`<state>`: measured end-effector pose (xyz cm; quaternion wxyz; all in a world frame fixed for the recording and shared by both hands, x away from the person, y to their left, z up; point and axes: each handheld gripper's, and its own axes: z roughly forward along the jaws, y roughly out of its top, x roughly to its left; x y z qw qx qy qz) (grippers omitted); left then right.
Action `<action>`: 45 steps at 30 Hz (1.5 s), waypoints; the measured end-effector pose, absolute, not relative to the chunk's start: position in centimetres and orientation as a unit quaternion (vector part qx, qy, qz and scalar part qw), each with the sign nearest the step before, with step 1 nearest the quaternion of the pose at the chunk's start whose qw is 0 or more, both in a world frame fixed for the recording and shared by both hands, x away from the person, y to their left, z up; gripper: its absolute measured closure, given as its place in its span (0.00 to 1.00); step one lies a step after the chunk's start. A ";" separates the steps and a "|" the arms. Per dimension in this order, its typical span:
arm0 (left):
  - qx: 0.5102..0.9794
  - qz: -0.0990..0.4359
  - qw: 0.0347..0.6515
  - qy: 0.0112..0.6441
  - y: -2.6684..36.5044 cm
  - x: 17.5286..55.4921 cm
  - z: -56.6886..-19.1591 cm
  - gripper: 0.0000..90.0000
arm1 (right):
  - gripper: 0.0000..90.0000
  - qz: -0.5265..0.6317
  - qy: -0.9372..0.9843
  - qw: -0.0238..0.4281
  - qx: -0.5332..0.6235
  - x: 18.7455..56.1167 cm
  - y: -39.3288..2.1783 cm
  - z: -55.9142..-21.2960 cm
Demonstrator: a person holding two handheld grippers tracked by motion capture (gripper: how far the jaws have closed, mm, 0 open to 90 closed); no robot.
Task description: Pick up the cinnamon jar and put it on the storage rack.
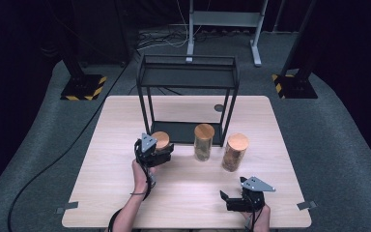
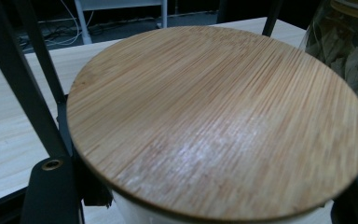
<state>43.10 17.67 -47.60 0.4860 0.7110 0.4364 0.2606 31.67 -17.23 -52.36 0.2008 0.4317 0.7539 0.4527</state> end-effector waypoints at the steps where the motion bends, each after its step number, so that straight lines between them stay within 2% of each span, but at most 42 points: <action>1: 0.710 0.261 0.487 0.436 17.6 43.2 -47.6 0.28 | 0.03 0.453 0.754 0.201 0.431 31.7 -17.2 -52.4; 45: 0.712 0.277 0.474 0.438 15.6 46.9 -47.8 0.28 | 0.03 0.458 0.751 0.200 0.432 31.6 -17.3 -52.4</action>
